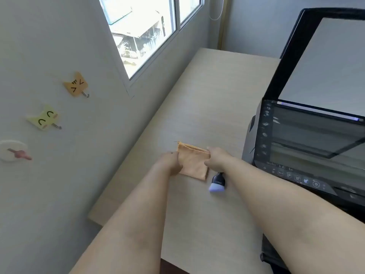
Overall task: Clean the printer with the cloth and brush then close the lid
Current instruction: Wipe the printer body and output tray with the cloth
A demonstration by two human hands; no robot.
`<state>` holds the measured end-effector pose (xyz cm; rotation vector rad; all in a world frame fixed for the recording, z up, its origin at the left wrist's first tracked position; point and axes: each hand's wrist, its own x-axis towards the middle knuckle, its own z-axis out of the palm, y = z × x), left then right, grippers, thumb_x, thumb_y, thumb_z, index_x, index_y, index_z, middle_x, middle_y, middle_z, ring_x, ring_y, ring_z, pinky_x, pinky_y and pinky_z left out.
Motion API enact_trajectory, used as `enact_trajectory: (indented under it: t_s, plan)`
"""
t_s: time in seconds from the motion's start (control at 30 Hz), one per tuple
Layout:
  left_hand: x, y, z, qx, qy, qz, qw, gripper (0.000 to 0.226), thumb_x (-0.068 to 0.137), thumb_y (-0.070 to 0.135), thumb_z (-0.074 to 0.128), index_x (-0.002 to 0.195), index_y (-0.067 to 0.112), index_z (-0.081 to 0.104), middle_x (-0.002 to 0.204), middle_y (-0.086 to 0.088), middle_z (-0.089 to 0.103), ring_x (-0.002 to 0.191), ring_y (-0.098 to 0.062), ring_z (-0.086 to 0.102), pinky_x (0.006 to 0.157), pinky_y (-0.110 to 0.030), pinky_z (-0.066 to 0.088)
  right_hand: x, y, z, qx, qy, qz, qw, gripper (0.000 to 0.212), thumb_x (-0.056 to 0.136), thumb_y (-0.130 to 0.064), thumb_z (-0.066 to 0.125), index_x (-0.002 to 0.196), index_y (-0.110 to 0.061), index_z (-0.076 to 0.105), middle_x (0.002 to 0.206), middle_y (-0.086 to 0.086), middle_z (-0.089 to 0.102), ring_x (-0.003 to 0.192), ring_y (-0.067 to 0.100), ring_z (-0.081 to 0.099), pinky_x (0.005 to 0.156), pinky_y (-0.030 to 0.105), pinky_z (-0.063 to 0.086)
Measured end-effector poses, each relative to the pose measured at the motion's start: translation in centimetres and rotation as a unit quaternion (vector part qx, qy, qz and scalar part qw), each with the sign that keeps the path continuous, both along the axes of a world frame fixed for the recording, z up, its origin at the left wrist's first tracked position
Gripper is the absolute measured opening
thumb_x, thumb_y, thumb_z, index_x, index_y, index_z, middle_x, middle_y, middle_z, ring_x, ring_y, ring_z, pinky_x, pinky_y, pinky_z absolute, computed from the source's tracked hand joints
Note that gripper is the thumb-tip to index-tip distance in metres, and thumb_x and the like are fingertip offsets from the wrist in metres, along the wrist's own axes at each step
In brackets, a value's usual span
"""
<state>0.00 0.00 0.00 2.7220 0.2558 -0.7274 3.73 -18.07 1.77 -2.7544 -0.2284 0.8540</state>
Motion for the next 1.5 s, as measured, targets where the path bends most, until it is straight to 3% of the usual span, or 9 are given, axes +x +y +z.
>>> enact_trajectory:
  t_s: [0.17, 0.5, 0.6, 0.8, 0.9, 1.1, 1.3, 1.4, 1.5]
  plan:
    - [-0.1, -0.6, -3.4, -0.094, -0.031, 0.057, 0.993, 0.054, 0.091, 0.023, 0.049, 0.141, 0.044, 0.04, 0.146, -0.006, 0.032, 0.132, -0.027, 0.036, 0.11, -0.039, 0.035, -0.7, 0.7, -1.6, -0.028, -0.042, 0.061, 0.997, 0.06, 0.091, -0.029, 0.046, 0.148, -0.02, 0.03, 0.159, 0.002, 0.015, 0.144, 0.026, 0.018, 0.116, 0.038, 0.016]
    - [1.7, -2.0, -2.2, -0.259, -0.002, 0.373, 0.891, 0.054, 0.078, 0.012, 0.059, 0.129, 0.012, 0.045, 0.124, -0.011, 0.058, 0.113, -0.032, 0.058, 0.089, -0.034, 0.05, -2.6, 1.0, -4.7, -0.057, -0.01, 0.143, 0.988, 0.101, 0.078, -0.058, 0.063, 0.153, -0.02, 0.006, 0.161, 0.0, -0.01, 0.148, 0.027, -0.002, 0.119, 0.044, 0.004]
    - [1.9, -2.1, -2.1, -0.286, 0.008, 0.347, 0.893, 0.039, 0.079, 0.006, 0.054, 0.117, 0.013, 0.057, 0.118, -0.012, 0.064, 0.107, -0.03, 0.063, 0.09, -0.04, 0.055, -2.9, 1.4, -5.2, -0.065, -0.057, 0.16, 0.983, 0.073, 0.094, -0.041, 0.05, 0.153, -0.02, 0.013, 0.162, 0.005, -0.002, 0.147, 0.028, 0.005, 0.118, 0.042, 0.006]
    - [1.0, -2.2, -0.9, -0.417, 0.016, 0.442, 0.794, 0.018, 0.089, -0.005, 0.047, 0.101, 0.007, 0.055, 0.076, -0.011, 0.055, 0.059, -0.016, 0.054, 0.04, -0.02, 0.048, -3.3, 0.9, -4.7, 0.043, -0.101, 0.081, 0.991, 0.039, 0.098, -0.02, 0.036, 0.134, -0.019, 0.049, 0.146, 0.009, 0.044, 0.132, 0.031, 0.042, 0.106, 0.038, 0.032]
    - [0.9, -1.8, 0.2, -0.478, -0.027, 0.46, 0.748, 0.04, 0.088, -0.004, 0.052, 0.124, 0.012, 0.043, 0.109, -0.016, 0.055, 0.078, -0.019, 0.061, 0.049, -0.02, 0.054, -3.7, 0.4, -2.9, 0.187, -0.083, -0.066, 0.977, 0.024, 0.093, -0.022, 0.041, 0.105, -0.021, 0.062, 0.105, 0.004, 0.064, 0.101, 0.028, 0.058, 0.076, 0.031, 0.042]
    - [-0.5, -1.5, 6.4, -0.567, -0.104, 0.365, 0.731, 0.04, 0.09, 0.002, 0.055, 0.128, 0.013, 0.046, 0.113, -0.015, 0.055, 0.087, -0.026, 0.061, 0.063, -0.023, 0.059, -5.3, 0.2, 2.5, 0.489, 0.025, -0.3, 0.819, 0.025, 0.095, -0.016, 0.045, 0.072, -0.018, 0.054, 0.067, 0.001, 0.052, 0.065, 0.017, 0.046, 0.058, 0.029, 0.035]
    - [-3.3, -3.5, 10.3, -0.536, -0.05, 0.227, 0.812, 0.044, 0.087, 0.046, 0.061, 0.129, 0.043, 0.047, 0.129, 0.004, 0.051, 0.11, -0.026, 0.054, 0.087, -0.044, 0.051, -7.5, -2.7, 7.3, 0.702, 0.181, -0.416, 0.548, 0.038, 0.096, -0.024, 0.04, 0.122, -0.003, 0.057, 0.108, 0.015, 0.066, 0.093, 0.031, 0.063, 0.065, 0.039, 0.054]
    - [-3.9, -5.9, 11.2, -0.655, 0.039, 0.232, 0.718, 0.049, 0.087, 0.049, 0.06, 0.134, 0.041, 0.045, 0.132, -0.005, 0.053, 0.096, -0.029, 0.06, 0.06, -0.041, 0.055, -9.2, -4.4, 9.6, 0.73, 0.204, -0.411, 0.506, 0.034, 0.094, -0.026, 0.04, 0.116, -0.006, 0.058, 0.1, 0.011, 0.064, 0.089, 0.024, 0.061, 0.067, 0.032, 0.053]
    - [-3.9, -9.0, 11.8, -0.695, -0.024, 0.223, 0.683, 0.038, 0.095, 0.027, 0.055, 0.133, 0.034, 0.05, 0.109, 0.0, 0.063, 0.091, -0.019, 0.063, 0.066, -0.036, 0.056, -10.8, -6.7, 11.2, 0.737, 0.188, -0.387, 0.521, 0.035, 0.088, -0.031, 0.048, 0.114, -0.009, 0.054, 0.096, 0.01, 0.057, 0.087, 0.02, 0.054, 0.075, 0.032, 0.044]
